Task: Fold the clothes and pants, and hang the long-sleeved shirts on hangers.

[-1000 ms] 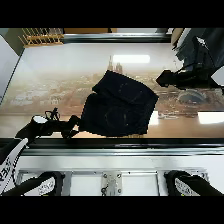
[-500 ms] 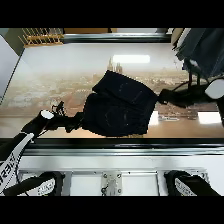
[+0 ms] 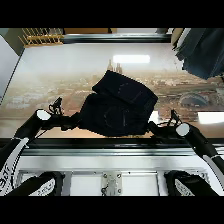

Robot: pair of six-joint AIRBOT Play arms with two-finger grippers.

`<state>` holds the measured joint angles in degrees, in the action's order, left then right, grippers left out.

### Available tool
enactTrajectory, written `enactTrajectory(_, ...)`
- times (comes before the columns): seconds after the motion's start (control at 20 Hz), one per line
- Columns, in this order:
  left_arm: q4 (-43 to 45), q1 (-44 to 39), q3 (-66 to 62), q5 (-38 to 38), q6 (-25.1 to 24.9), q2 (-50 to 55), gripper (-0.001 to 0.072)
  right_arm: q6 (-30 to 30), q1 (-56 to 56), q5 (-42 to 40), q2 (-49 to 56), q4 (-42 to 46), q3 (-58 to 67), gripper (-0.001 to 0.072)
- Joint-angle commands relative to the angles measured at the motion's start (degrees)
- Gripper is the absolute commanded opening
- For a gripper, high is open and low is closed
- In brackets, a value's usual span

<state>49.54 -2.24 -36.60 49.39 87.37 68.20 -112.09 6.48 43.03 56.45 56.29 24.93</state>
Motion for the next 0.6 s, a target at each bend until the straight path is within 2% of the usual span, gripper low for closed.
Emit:
enactTrajectory(0.0, 0.44, -0.02, -0.04, 0.02, 0.00, -0.31, 0.0007, 1.14, 6.54, -14.01, 2.14, -6.56, -3.58, 0.0648)
enactTrajectory(0.15, 0.46, -0.02, -0.04, -0.07, -0.02, -0.31, 0.0007, 1.11, 11.02, -19.21, 3.98, -7.08, -3.54, 0.0646)
enactTrajectory(0.2, 0.46, -0.02, -0.04, -0.07, 0.00, -0.31, 0.0007, 1.31, 11.63, -19.76, 4.24, -7.06, -3.54, 0.0617)
enactTrajectory(0.25, 0.46, -0.02, -0.04, -0.09, 0.00, -0.31, 0.0007, 2.51, 11.80, -19.89, 4.26, -7.06, -3.50, 0.0428)
enactTrajectory(0.3, 0.46, -0.02, -0.04, -0.09, 0.00, -0.31, 0.0007, 4.81, 11.80, -19.87, 4.20, -7.06, -3.39, 0.0199)
enactTrajectory(0.35, 0.48, 0.00, -0.07, -0.09, -0.04, -0.35, 0.0007, 7.52, 11.78, -19.82, 4.20, -7.06, -3.06, 0.0047)
enactTrajectory(0.45, 0.50, 1.27, -2.32, 0.98, -0.76, -0.66, 0.0007, 14.40, 10.64, -16.35, 3.39, -5.75, 0.24, 0.0024)
enactTrajectory(0.55, 0.48, 3.98, -9.16, 3.80, -1.68, -3.91, 0.0006, 19.71, 7.91, -6.27, 0.83, 0.20, 8.76, 0.0024)
